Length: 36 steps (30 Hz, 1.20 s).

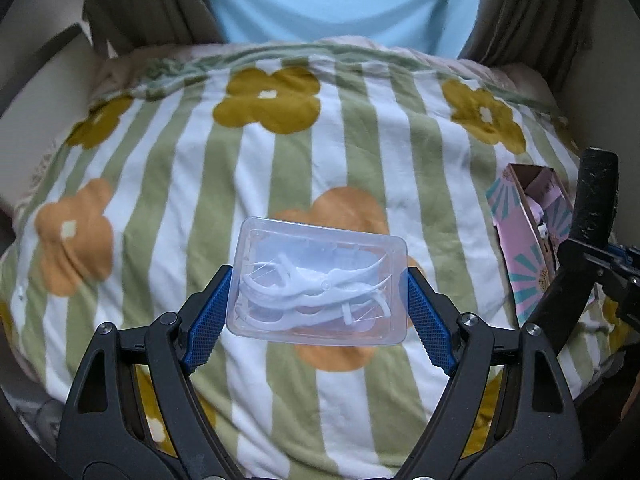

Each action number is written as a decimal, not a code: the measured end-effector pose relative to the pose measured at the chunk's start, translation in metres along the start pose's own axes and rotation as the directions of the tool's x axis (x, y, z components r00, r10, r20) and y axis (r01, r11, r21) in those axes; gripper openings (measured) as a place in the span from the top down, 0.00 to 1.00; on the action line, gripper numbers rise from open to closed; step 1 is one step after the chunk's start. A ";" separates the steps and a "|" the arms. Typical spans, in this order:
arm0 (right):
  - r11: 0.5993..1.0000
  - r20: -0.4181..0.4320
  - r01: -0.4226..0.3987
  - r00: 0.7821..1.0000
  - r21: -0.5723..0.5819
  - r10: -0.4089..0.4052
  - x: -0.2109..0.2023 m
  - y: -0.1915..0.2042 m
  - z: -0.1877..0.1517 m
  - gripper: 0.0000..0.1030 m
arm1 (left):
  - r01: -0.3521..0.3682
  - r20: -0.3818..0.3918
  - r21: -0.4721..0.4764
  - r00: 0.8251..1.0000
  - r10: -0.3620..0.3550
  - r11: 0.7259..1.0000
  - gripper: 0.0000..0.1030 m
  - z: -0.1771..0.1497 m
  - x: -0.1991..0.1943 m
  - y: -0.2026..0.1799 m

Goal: Organize objects
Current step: 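Carry the floss case and black tube with both tools over the box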

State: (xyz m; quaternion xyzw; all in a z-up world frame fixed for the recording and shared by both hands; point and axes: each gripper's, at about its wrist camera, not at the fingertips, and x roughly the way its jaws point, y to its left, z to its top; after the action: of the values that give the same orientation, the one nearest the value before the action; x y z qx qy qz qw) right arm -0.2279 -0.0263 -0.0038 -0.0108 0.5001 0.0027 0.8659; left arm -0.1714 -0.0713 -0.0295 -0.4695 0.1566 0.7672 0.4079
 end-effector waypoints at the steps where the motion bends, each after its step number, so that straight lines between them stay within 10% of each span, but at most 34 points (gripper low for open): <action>1: 1.000 0.006 0.000 1.000 0.003 0.000 -0.004 -0.004 -0.001 0.77 | -0.003 0.007 0.018 1.000 0.003 1.000 0.21 0.000 -0.003 -0.004; 20: 0.978 0.065 0.113 0.990 0.178 -0.126 -0.074 -0.135 -0.014 0.77 | 0.177 0.053 0.246 0.979 -0.196 0.953 0.21 0.061 -0.032 -0.158; 36: 0.941 -0.111 0.251 0.966 0.225 -0.232 -0.026 -0.256 -0.010 0.77 | 0.331 -0.099 0.368 0.943 -0.317 0.869 0.21 0.097 0.062 -0.330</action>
State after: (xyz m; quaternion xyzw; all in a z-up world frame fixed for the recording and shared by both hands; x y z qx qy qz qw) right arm -0.2459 -0.2827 0.0177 0.0315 0.5271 -0.1638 0.8333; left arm 0.0123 0.2232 0.0143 -0.4147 0.2280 0.6348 0.6108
